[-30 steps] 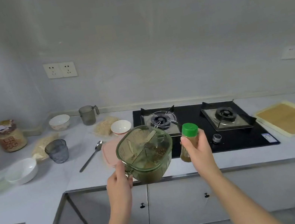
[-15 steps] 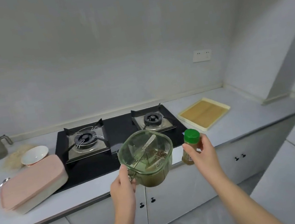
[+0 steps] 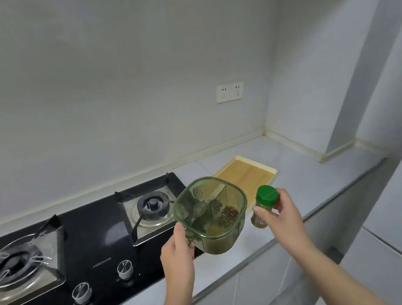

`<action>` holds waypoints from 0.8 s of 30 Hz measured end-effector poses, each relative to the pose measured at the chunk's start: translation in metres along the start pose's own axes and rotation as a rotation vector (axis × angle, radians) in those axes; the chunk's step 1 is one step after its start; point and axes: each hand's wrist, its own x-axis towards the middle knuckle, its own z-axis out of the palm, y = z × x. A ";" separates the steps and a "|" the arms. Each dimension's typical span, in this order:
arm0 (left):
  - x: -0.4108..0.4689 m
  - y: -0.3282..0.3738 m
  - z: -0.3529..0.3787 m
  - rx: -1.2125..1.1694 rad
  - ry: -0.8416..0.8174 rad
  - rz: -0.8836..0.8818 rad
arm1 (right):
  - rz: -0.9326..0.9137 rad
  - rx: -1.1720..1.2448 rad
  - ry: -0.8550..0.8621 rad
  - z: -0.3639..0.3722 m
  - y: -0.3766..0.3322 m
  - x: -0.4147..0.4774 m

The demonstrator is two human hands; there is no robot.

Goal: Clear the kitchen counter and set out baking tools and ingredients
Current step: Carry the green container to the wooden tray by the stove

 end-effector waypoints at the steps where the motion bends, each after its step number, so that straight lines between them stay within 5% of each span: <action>1: 0.016 0.000 0.016 -0.005 -0.009 -0.002 | 0.001 -0.020 0.003 -0.005 0.004 0.019; 13: 0.138 -0.019 0.137 0.081 -0.061 -0.041 | 0.071 -0.091 -0.015 -0.034 0.058 0.171; 24: 0.232 -0.071 0.240 0.120 0.113 -0.117 | 0.079 -0.253 -0.234 -0.052 0.132 0.343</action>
